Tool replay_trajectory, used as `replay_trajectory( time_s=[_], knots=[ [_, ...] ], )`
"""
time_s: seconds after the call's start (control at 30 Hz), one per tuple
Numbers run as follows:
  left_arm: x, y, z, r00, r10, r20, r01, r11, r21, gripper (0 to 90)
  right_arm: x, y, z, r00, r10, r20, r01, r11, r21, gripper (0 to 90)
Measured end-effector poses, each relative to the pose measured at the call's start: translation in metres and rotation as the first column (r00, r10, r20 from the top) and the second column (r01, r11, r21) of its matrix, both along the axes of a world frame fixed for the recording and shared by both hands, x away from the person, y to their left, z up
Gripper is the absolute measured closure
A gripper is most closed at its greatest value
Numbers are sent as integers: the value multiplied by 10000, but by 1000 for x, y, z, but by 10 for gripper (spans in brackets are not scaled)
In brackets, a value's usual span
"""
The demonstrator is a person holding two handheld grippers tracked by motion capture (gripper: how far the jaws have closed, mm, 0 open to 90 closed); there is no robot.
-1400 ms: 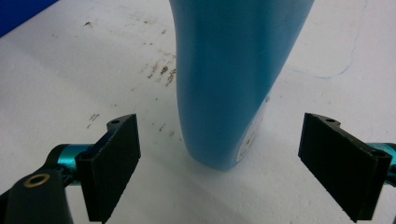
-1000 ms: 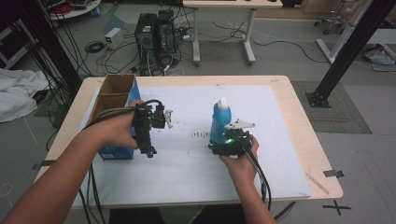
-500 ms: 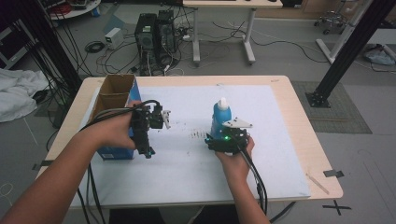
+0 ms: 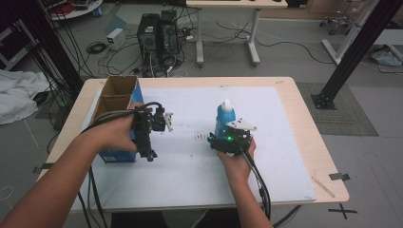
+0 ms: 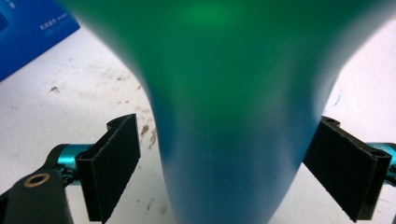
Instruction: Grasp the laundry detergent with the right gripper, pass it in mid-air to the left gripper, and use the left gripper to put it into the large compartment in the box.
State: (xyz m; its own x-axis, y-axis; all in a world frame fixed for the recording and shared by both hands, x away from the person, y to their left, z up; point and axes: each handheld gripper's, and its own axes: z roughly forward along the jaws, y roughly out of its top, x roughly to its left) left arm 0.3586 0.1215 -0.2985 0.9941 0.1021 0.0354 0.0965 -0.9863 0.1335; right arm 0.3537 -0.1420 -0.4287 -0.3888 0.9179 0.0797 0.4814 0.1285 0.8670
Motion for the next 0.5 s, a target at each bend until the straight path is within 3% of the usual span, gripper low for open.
replay_trajectory(
  time_s=[0.5],
  knots=[
    [0,1,-1,10000,-32,-15,32,10000,-42,41,2,6,-2,9990,-322,299,326,9994,-117,178]
  ],
)
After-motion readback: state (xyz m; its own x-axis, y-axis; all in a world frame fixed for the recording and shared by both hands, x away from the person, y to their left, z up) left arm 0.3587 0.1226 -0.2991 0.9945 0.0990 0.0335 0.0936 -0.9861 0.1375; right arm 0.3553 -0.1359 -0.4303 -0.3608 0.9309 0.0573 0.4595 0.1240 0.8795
